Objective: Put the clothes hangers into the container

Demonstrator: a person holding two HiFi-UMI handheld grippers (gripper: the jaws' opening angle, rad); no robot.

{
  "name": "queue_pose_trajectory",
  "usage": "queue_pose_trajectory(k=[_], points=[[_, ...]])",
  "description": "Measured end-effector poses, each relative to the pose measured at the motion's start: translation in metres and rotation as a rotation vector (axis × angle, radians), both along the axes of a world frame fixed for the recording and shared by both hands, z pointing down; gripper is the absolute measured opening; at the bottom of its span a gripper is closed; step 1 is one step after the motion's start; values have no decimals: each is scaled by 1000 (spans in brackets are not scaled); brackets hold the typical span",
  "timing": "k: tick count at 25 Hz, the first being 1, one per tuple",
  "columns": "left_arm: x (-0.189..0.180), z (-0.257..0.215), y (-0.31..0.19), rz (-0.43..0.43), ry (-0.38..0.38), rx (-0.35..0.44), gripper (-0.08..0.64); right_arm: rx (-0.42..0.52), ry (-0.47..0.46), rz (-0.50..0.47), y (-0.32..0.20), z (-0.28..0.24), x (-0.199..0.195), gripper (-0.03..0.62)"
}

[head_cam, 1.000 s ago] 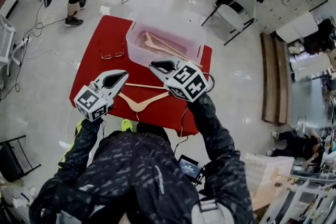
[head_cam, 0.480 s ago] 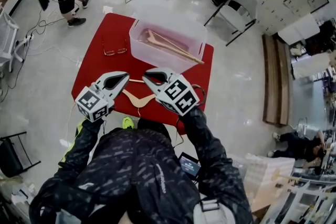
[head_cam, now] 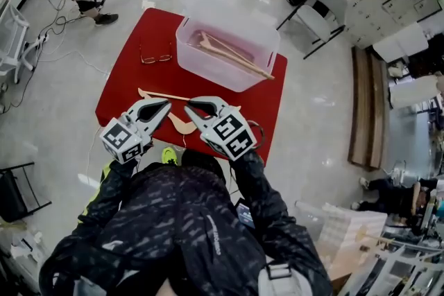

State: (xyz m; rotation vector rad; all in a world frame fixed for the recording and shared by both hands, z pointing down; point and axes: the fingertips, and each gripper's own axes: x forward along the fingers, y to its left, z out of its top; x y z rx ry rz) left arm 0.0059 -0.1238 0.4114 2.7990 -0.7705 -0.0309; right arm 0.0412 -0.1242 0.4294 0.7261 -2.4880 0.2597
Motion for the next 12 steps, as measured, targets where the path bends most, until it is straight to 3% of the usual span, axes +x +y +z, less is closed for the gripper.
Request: queue_pose_trajectory(k=[8, 12], points=[[3, 14, 20, 5, -7, 16, 11, -28, -33, -1, 13, 20, -12, 38], [-1, 23, 27, -3, -13, 8, 11, -17, -3, 0, 16, 34, -12, 38]])
